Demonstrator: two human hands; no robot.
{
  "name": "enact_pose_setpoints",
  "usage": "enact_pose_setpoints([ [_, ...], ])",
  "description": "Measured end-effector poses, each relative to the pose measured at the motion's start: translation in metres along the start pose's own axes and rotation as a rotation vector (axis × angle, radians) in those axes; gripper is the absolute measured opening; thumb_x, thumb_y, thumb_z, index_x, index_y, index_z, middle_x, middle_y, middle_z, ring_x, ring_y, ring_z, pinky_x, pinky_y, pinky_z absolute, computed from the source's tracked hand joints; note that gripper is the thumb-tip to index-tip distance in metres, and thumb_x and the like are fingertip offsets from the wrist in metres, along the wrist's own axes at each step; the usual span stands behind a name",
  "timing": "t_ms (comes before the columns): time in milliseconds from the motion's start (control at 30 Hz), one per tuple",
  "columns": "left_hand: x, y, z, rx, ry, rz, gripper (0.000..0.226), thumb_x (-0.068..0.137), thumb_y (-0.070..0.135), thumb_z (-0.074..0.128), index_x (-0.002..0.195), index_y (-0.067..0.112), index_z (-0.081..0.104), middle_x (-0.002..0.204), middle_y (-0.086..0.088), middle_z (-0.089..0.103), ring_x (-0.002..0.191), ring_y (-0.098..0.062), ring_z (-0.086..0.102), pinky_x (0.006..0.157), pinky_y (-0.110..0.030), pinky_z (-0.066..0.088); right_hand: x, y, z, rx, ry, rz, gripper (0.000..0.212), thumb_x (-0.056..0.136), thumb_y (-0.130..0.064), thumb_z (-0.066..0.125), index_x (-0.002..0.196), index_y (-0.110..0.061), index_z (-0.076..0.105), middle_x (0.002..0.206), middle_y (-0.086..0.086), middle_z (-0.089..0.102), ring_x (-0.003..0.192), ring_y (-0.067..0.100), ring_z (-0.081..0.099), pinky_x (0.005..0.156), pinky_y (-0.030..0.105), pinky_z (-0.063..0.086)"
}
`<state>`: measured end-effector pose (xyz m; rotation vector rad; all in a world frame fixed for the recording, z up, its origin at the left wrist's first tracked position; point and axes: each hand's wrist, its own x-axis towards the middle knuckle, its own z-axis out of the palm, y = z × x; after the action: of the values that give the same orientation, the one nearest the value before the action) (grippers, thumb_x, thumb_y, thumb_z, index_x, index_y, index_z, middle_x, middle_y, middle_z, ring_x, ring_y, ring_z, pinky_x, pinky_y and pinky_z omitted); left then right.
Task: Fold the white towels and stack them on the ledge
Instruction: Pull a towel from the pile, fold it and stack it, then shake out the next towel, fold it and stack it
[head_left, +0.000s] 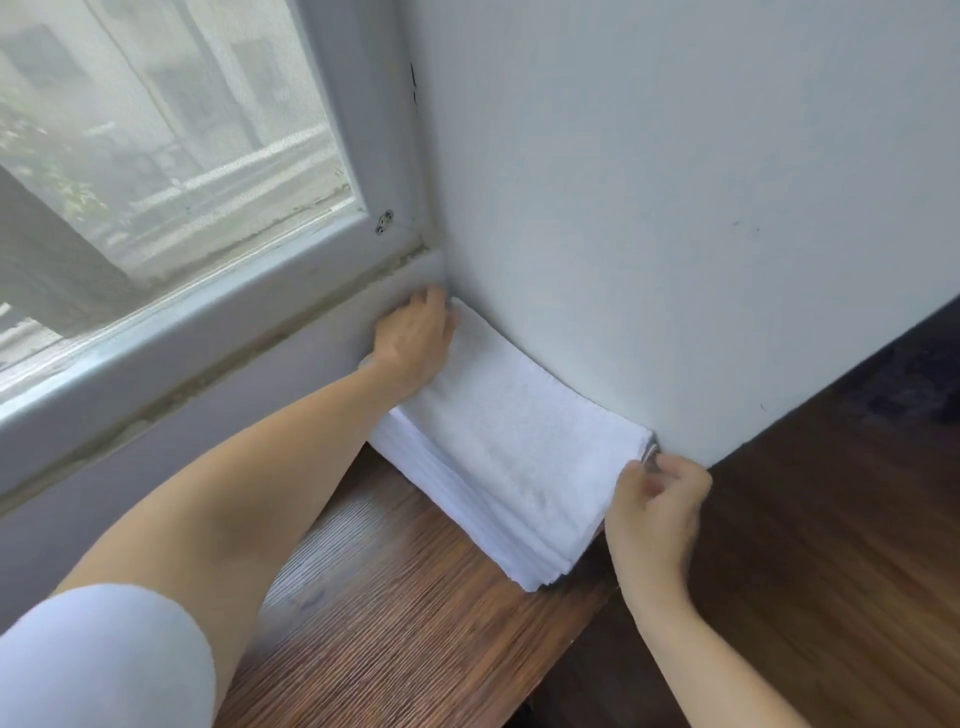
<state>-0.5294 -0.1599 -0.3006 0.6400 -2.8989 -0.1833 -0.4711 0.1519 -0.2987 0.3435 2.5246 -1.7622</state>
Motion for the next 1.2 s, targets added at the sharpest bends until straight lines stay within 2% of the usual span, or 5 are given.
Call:
enact_pose_setpoints([
  [100, -0.024, 0.011, -0.006, -0.003, 0.095, 0.246, 0.029, 0.098, 0.031, 0.058, 0.114, 0.007, 0.061, 0.112, -0.014, 0.065, 0.102, -0.040, 0.061, 0.083, -0.047, 0.047, -0.010, -0.006, -0.001, -0.208, -0.003, -0.471, 0.026, 0.092, -0.004, 0.064, 0.116, -0.009, 0.054, 0.099, 0.002, 0.054, 0.090, 0.023, 0.056, 0.076, 0.034, 0.047],
  [267, -0.072, 0.020, 0.006, 0.050, -0.213, 0.298, 0.073, 0.089, 0.069, 0.030, 0.140, 0.020, 0.049, 0.153, -0.009, 0.041, 0.141, -0.035, 0.035, 0.116, -0.050, 0.028, 0.015, -0.022, 0.052, -0.611, -0.561, -0.928, 0.035, 0.096, -0.032, 0.052, 0.127, -0.016, 0.057, 0.125, 0.006, 0.058, 0.117, 0.025, 0.053, 0.098, 0.044, 0.050],
  [433, -0.073, -0.006, 0.017, 0.017, -0.383, 0.148, 0.099, 0.074, 0.095, 0.020, 0.159, 0.049, 0.002, 0.172, 0.001, -0.004, 0.156, -0.036, -0.009, 0.123, -0.059, -0.004, 0.034, 0.003, 0.075, -1.005, -0.717, -0.910, 0.083, 0.095, -0.070, 0.025, 0.164, -0.025, 0.010, 0.172, 0.008, 0.002, 0.159, 0.028, -0.007, 0.128, 0.049, -0.001],
  [967, -0.063, -0.017, 0.004, -0.003, -0.538, 0.257, 0.093, 0.084, 0.089, 0.031, 0.159, 0.049, -0.007, 0.171, 0.001, -0.016, 0.155, -0.034, -0.022, 0.123, -0.056, -0.014, 0.050, 0.010, 0.060, -1.084, -0.738, -0.941, 0.066, 0.103, -0.052, 0.004, 0.164, -0.031, -0.005, 0.173, 0.008, -0.008, 0.158, 0.024, -0.016, 0.129, 0.046, -0.004],
  [1200, -0.052, 0.024, 0.007, 0.084, -0.496, 0.279, 0.103, 0.081, 0.091, 0.026, 0.162, 0.034, -0.003, 0.171, -0.003, -0.012, 0.155, -0.037, -0.016, 0.122, -0.063, -0.008, 0.053, -0.004, 0.059, -1.016, -0.737, -0.963, 0.080, 0.097, -0.064, 0.027, 0.164, -0.020, 0.016, 0.172, 0.007, 0.009, 0.159, 0.020, 0.001, 0.129, 0.039, 0.006],
])
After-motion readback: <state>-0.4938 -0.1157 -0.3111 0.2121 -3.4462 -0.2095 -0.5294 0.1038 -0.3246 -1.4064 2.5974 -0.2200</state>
